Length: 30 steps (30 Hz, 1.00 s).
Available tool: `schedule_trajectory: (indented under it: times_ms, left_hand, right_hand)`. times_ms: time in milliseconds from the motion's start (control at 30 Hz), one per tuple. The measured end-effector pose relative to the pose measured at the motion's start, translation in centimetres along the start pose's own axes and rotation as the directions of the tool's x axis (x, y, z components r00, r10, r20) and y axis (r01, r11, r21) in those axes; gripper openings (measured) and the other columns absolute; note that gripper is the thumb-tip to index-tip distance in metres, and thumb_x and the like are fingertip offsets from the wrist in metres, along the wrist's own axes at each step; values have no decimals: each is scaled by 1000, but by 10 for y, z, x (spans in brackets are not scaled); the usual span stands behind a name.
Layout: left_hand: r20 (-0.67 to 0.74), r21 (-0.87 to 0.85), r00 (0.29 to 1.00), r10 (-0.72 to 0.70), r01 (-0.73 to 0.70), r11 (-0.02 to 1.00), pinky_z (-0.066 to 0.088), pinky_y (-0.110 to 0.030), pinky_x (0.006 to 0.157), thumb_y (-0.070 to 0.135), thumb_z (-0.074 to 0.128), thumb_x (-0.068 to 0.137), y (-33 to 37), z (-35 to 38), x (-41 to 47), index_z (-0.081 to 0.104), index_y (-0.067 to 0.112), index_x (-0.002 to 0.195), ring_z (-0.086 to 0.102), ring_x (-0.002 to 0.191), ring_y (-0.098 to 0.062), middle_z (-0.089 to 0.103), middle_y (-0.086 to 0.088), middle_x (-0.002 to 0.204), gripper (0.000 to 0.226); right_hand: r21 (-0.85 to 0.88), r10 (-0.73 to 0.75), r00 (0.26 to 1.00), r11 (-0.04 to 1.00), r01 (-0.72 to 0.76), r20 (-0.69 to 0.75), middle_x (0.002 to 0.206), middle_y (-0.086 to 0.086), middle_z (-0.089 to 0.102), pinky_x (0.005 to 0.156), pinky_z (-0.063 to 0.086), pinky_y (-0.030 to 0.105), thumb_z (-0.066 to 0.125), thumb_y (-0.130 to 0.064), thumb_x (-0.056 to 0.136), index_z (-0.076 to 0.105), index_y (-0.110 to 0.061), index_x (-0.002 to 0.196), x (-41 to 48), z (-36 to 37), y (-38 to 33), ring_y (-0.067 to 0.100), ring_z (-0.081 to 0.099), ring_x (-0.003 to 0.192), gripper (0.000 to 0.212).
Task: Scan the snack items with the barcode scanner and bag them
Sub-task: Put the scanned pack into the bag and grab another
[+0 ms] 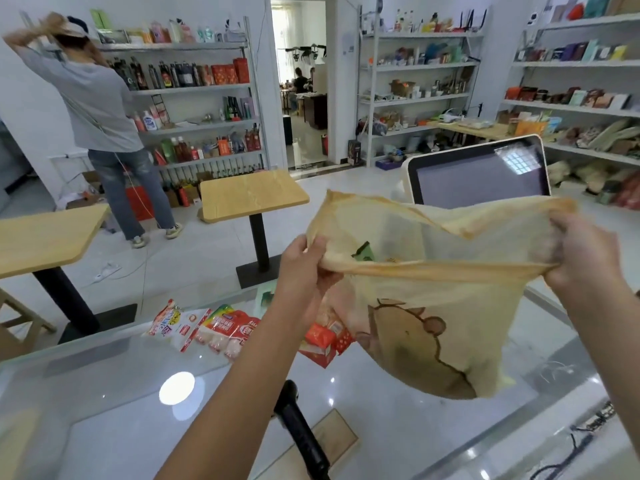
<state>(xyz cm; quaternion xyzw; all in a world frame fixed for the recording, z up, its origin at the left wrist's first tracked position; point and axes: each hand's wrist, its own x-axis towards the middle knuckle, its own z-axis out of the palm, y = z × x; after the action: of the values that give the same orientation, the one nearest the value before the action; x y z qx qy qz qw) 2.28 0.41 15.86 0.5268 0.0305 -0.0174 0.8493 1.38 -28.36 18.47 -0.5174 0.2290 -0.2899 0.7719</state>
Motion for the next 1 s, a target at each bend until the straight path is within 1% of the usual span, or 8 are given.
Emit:
schedule_trajectory:
  times_ms: [233,367,567,667,733,800,900,1000]
  left_hand:
    - [6,343,987,-162,150,927,52,-27,53,17,65,87,-54,-36,-14,49,16,122,67,76,-21,62,-11,111,39]
    - [9,533,995,-96,76,843,54,-31,55,12,64,88,-70,-42,-20,44,25,123,67,82,-27,58,-4,115,42]
    - [-189,630,980,-58,166,759,37,-24,43,3,47,90,-86,-52,-23,46,19,119,48,55,-15,58,-7,89,33]
    - [-135,910,984,115,78,407,45,-29,59,11,56,86,-95,-64,-22,28,20,139,54,76,-15,59,-2,104,60]
    - [9,994,959,285,-39,101,49,-35,79,22,71,79,-103,-68,-21,8,23,149,53,102,-21,53,-5,120,94]
    - [347,938,789,506,-292,-189,46,-42,92,18,81,67,-111,-66,-15,20,21,146,44,115,-29,41,-13,130,100]
    - [840,523,279,466,-649,-553,43,-40,90,6,68,69,-111,-56,-3,46,19,117,40,107,-27,36,-11,123,55]
    - [955,295,206,212,-643,-707,34,-38,95,11,76,59,-99,-51,22,64,14,94,41,105,-25,42,-9,120,37]
  right_hand:
    - [-322,-171,981,927,193,97,106,4,44,63,41,24,67,0,82,31,-35,96,-26,-36,61,17,49,83,52]
    - [-647,-321,899,625,436,296,116,9,35,68,39,16,70,6,75,36,-25,104,-37,-48,83,12,38,91,54]
    - [-925,90,947,262,276,308,129,11,23,73,46,35,78,-19,76,31,-18,132,-36,-68,109,23,48,87,73]
    - [-944,59,953,167,286,299,134,11,22,80,49,41,81,-22,72,29,-18,140,-43,-66,112,30,48,107,85]
    - [-884,-176,885,114,452,430,138,13,24,90,49,52,85,-20,66,33,-16,139,-48,-60,119,34,35,122,90]
    - [-748,-449,686,56,662,573,134,15,32,95,45,55,85,-15,62,41,-14,129,-49,-50,128,35,35,121,80]
    - [-561,-574,393,-142,816,718,113,14,49,94,36,44,68,-4,74,51,-11,106,-47,-34,140,36,48,105,37]
    - [-455,-453,323,-219,863,831,92,10,62,85,36,37,61,1,76,62,-9,90,-30,-23,148,36,61,86,18]
